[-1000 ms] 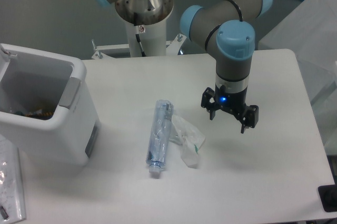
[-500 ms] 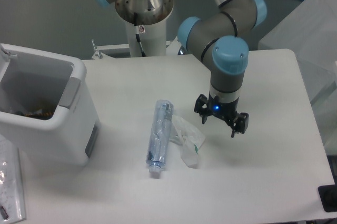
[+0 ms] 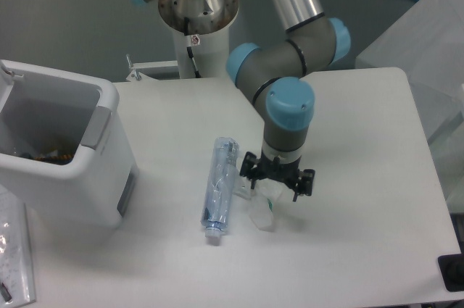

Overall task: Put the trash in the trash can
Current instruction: 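Move the gripper over the crumpled clear plastic bag and lower it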

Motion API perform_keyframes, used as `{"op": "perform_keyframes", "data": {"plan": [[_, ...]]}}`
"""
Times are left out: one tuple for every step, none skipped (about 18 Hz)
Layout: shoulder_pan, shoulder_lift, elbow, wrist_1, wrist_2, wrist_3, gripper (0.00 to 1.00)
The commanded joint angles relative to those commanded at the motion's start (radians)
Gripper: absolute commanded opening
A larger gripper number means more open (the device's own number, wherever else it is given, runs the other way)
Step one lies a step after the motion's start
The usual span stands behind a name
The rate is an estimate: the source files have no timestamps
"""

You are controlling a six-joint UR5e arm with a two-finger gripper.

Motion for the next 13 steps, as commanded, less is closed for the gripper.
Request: {"op": "perform_keyframes", "data": {"plan": [[-0.006, -0.002, 0.000, -0.002, 0.005, -0.011, 1.00], [-0.009, -0.008, -0.002, -0.002, 0.006, -0.024, 1.00], [-0.011, -0.017, -0.002, -0.002, 0.006, -0.038, 1.00], [-0.011, -0.023, 0.000, -0.002, 0.008, -0.048, 1.00], [-0.011, -0.028, 0.000, -0.002, 0.008, -0.054, 1.00], [-0.011, -0.031, 0.000, -0.002, 0.008, -0.054, 1.00], [-0.011, -0.034, 0.002, -0.002, 0.008, -0.054, 1.00], [-0.011, -0.040, 0.002, -0.002, 0.015, -0.052, 0.97], [-0.012, -0.041, 0.002, -0.002, 0.024, -0.054, 0.83], [-0.020, -0.043, 0.002, -0.003, 0.037, -0.054, 0.70], [-0.023, -0.043, 0.002, -0.003, 0.051, -0.055, 0.59], [-0.023, -0.043, 0.002, -0.003, 0.052, -0.055, 0.46], [-0.023, -0.043, 0.002, -0.003, 0.051, -0.057, 0.37]]}}
